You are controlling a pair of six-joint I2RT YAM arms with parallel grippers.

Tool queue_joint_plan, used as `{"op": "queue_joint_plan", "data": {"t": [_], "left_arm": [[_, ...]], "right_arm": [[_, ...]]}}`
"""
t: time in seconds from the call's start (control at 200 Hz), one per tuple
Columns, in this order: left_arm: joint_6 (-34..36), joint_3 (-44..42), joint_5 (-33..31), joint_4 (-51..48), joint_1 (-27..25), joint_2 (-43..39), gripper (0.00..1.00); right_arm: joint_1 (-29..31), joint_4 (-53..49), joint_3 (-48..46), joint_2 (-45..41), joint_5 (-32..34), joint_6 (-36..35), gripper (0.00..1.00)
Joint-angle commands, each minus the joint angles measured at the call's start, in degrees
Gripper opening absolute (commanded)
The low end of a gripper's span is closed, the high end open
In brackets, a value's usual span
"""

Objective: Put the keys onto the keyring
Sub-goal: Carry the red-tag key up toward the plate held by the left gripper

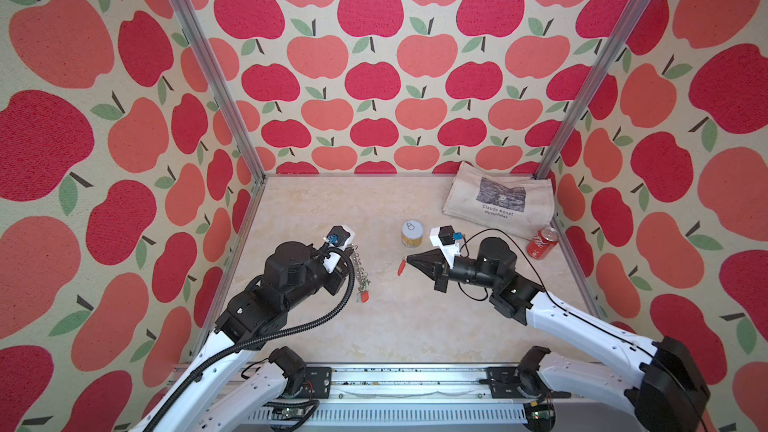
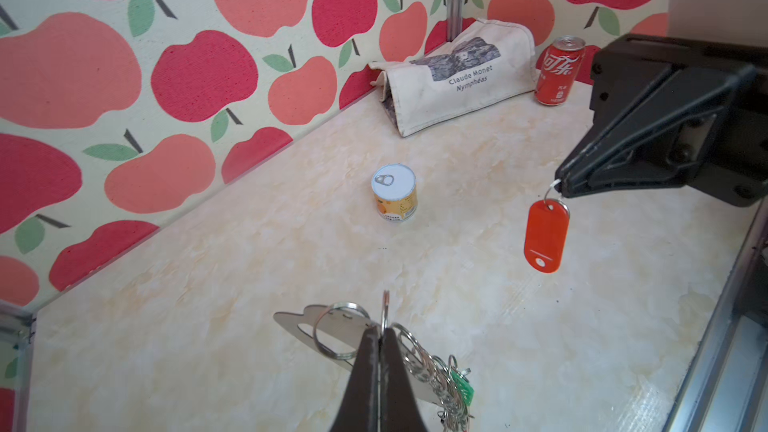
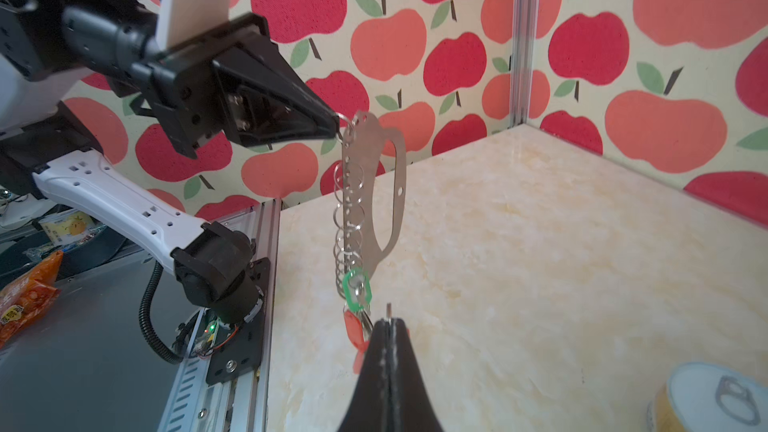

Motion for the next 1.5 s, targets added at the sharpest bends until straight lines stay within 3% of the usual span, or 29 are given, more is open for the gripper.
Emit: {"op": "queue_joint_plan", "data": {"t": [0.0, 0.19, 0.295, 0.405, 0.61, 0.74, 0.9, 1.101, 1.496], "left_arm": [[5.0, 3.3, -0.1, 6.5, -4.9, 3.4, 0.00], [6.8, 6.9, 2.1, 8.3, -7.3, 8.3, 0.00], [6.8, 7.5, 5.4, 9.7, -7.4, 8.5, 0.00], [8.5, 8.2, 9.3, 9.9, -8.2, 8.7, 0.00], [14.2, 7.6, 13.7, 11.5, -10.4, 8.1, 0.00], [17.8, 6.8, 15.7, 14.4, -11.3, 7.9, 0.00], [22.2, 7.0, 17.1, 16.5, -13.6, 8.5, 0.00], [27.3, 7.3, 19.5, 17.5, -16.0, 9.4, 0.00], [35.2, 3.3, 22.4, 21.9, -15.5, 9.1, 0.00]], "right_arm": [[-2.9, 13.2, -2.9, -3.8, -5.8, 1.0, 0.00], [-9.3, 41.8, -8.0, -2.6, -12.0, 16.3, 0.00], [-10.6, 44.2, -8.5, -1.9, -14.0, 18.3, 0.00], [-11.6, 34.3, -7.3, -5.6, -16.6, 15.1, 0.00], [-9.6, -6.7, -0.3, -19.6, -14.8, -6.9, 0.00], [-5.5, -19.2, 4.0, -22.1, -10.9, -16.2, 0.00], [-0.5, -23.9, 4.9, -21.5, -4.4, -24.2, 0.00], [1.0, -23.0, 4.1, -22.6, -0.6, -26.3, 0.00], [2.6, -22.2, 3.8, -24.0, -0.5, -28.5, 0.00]]}}
